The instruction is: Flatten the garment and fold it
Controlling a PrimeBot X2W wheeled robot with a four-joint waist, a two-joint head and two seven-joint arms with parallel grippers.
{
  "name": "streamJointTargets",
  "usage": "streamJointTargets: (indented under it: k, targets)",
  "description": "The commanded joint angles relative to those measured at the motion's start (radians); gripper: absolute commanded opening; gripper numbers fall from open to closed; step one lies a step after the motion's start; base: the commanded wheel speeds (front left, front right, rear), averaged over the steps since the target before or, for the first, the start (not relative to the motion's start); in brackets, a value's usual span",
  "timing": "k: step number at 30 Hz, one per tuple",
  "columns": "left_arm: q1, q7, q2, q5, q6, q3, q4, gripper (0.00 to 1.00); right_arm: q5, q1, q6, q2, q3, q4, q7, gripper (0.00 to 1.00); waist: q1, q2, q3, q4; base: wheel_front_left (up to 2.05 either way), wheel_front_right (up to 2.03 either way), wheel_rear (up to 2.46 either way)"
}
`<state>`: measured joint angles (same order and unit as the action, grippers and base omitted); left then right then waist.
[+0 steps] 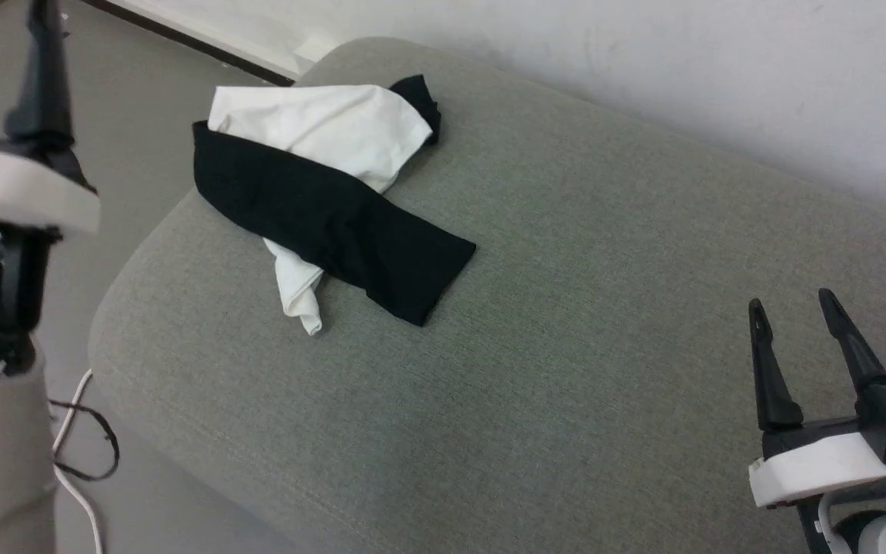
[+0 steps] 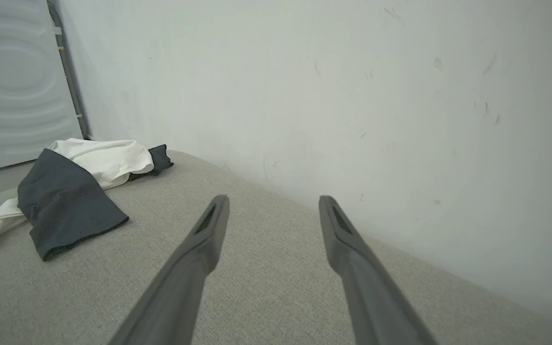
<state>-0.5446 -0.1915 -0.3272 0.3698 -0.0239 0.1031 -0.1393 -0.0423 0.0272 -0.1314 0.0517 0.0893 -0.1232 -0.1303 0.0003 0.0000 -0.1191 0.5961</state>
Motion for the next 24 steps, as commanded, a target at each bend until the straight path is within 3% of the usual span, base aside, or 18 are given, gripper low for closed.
streamJointTargets:
  k: [1, 6, 15, 24]
  targets:
    - [-0.045, -0.013, -0.024, 0.001, -0.015, 0.001, 0.037, 1.0, -0.013, -0.008, 0.001, -0.001, -0.002, -0.016, 0.008, 1.0, -0.0003, 0.0, -0.061, -0.054, 0.0, 0.0, 0.0]
    - [-0.152, -0.111, -0.118, 0.048, -0.08, -0.038, 0.215, 1.0, -0.047, -0.015, 0.001, -0.001, -0.015, -0.073, 0.037, 1.0, -0.0003, 0.0, -0.115, -0.105, 0.0, 0.0, 0.0]
    - [-0.256, -0.228, -0.193, 0.209, -0.105, -0.113, 0.431, 1.0, -0.103, -0.05, 0.001, 0.029, -0.046, -0.23, 0.11, 1.0, -0.0003, 0.0, -0.242, -0.173, 0.0, 0.0, 0.0]
    - [-0.238, -0.226, -0.186, 0.259, -0.106, -0.137, 0.622, 1.0, -0.111, -0.082, 0.001, 0.075, -0.063, -0.33, 0.177, 1.0, -0.0003, 0.0, -0.345, -0.222, 0.0, 0.0, 0.0]
